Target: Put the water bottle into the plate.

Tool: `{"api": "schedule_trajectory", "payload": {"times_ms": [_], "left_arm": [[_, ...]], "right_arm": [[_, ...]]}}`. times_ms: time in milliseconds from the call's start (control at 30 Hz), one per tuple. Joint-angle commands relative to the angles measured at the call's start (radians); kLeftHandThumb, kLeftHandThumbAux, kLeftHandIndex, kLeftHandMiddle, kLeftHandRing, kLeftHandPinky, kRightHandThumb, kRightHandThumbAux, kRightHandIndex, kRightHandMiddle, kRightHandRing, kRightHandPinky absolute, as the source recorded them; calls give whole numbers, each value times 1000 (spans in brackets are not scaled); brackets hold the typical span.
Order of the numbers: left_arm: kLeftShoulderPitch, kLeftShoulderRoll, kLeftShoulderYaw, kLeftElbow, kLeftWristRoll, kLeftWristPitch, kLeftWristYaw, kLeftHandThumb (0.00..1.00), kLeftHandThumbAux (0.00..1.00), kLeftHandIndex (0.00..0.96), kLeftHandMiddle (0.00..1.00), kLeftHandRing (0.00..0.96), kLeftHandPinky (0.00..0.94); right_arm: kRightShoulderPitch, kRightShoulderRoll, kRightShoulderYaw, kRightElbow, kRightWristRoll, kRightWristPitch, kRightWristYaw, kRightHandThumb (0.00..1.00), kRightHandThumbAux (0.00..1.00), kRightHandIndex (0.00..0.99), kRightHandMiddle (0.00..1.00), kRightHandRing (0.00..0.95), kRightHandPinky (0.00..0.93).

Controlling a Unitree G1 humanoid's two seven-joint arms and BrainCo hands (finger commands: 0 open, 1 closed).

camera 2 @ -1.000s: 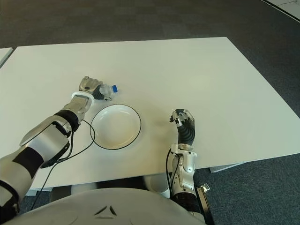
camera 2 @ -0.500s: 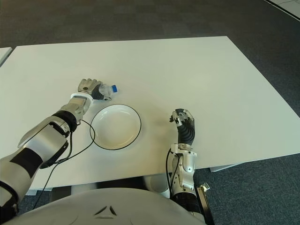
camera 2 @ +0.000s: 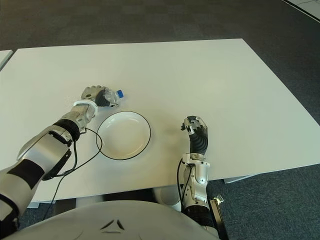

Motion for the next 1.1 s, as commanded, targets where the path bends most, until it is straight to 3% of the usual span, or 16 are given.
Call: {"api": "schedule_trajectory", "payload": {"times_ms": [33,567,900,1100], "left_arm": [[29,19,69,22,-65,1,-94,949,653,377,507,539,846],[-15,28,249,-17,-212,-29,-150,951,651,385,513,532,855],[-57,47,279,-81,-237,-89,-157,951,651,385,511,529,855],[-42,83,270,-174,-232,-170,-183,950,651,385,510,527,846]], "right_arm": [[6,70,-8,13,4,8,-5,703,728,435,619,601,601],[0,69,-6,13,36,18,22,702,729,436,637,612,611],[-11,68,-5,25,36,23,31,703,728,436,632,609,609],[-17,65,-8,32,40,36,33,705,727,436,628,606,603]]}}
